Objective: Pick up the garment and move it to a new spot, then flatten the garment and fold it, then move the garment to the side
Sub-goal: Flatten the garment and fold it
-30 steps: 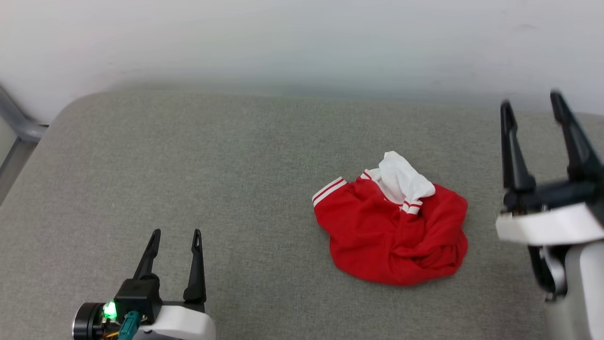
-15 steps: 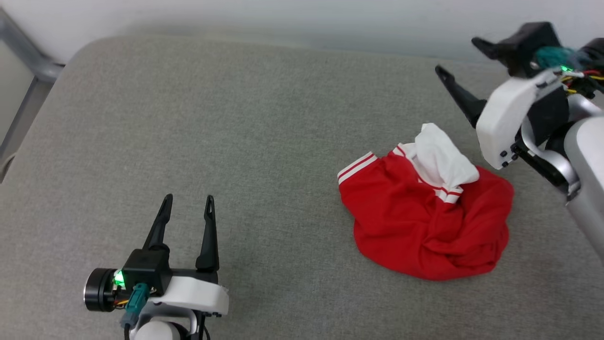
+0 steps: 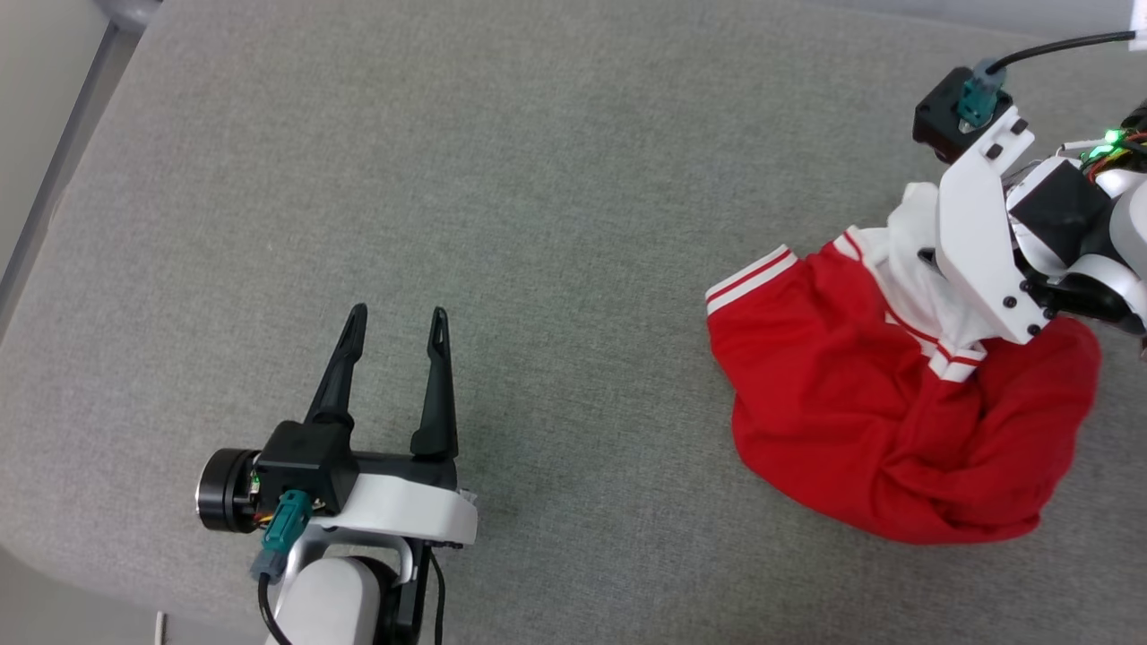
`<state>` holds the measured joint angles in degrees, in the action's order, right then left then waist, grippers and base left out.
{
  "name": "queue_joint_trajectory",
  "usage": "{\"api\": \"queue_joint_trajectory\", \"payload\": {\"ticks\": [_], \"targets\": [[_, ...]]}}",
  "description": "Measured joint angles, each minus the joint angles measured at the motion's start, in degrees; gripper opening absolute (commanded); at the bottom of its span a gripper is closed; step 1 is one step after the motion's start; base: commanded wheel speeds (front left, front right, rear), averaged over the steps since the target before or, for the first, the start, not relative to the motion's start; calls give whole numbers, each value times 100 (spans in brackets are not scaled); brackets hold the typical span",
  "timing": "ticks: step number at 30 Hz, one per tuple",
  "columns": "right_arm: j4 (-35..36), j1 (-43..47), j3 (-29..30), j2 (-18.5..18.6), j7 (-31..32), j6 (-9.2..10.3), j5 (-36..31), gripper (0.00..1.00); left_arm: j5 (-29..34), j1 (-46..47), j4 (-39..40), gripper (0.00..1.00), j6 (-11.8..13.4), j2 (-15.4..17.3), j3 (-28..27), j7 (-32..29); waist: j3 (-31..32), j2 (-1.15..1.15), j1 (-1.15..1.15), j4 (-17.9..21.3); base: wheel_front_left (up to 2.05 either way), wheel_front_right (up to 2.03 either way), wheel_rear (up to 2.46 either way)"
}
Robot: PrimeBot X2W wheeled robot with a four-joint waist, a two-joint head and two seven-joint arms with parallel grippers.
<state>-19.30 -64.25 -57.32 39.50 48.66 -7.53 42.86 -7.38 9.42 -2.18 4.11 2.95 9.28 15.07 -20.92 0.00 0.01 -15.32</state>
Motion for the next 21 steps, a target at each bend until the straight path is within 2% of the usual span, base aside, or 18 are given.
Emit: {"api": "queue_joint_trajectory", "payload": {"ticks": [7,13,14,15,21], "targets": [[-570,-71,-603,21,25,2,185,100,-103,197,40,100,94,0,159,0,-344,0,-1,-257,0,0,0],[-699,-235,-993,133,-78,3,358,100,-145,259,55,100,147,1,149,0,-466,0,-2,-348,0,0,0],[-698,-257,-1050,131,-131,3,375,42,-145,259,55,100,151,1,138,0,-460,0,-2,-334,0,0,0],[-697,-276,-1092,129,-216,3,387,0,-144,259,54,100,151,1,127,0,-450,0,-2,-319,0,0,0],[-804,-328,-1058,-116,-1168,0,613,0,-82,214,3,100,151,1,91,0,-260,0,0,-192,0,0,0]]}}
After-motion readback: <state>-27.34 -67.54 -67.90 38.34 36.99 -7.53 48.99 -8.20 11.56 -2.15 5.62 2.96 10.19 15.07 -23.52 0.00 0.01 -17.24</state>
